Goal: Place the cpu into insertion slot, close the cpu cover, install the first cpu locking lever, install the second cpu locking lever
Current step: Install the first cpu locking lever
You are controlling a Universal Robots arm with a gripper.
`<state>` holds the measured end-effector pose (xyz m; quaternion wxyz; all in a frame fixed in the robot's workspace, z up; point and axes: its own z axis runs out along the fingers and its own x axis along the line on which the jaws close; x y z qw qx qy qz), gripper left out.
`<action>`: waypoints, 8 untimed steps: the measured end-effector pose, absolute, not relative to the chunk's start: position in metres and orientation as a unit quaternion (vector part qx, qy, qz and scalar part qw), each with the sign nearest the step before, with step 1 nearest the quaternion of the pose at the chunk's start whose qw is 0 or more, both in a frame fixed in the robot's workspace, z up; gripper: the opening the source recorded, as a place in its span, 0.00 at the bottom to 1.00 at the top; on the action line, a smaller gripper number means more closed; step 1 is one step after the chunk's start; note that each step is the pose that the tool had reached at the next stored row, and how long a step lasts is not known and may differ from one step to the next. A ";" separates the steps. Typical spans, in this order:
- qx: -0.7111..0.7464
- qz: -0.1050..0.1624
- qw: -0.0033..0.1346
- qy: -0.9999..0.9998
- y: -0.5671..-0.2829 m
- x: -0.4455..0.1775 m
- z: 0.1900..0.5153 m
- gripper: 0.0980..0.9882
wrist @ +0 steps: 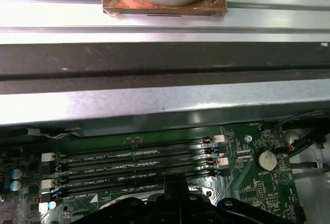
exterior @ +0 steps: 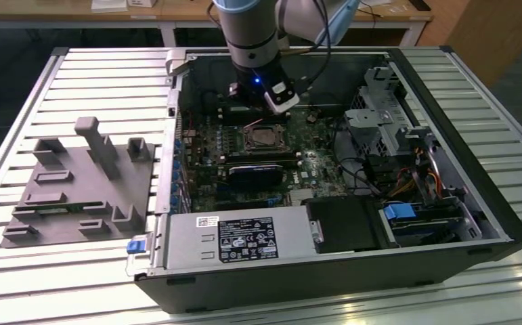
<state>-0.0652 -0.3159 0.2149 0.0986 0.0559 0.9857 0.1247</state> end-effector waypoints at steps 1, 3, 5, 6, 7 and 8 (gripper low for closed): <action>0.056 0.125 0.102 0.985 -0.316 -0.066 0.214 0.01; 0.056 0.124 0.109 0.985 -0.316 -0.066 0.213 0.01; 0.057 0.121 0.112 0.985 -0.316 -0.067 0.211 0.01; 0.059 0.118 0.113 0.985 -0.316 -0.067 0.210 0.01; 0.061 0.115 0.114 0.985 -0.316 -0.067 0.209 0.01; 0.064 0.113 0.115 0.985 -0.316 -0.067 0.209 0.01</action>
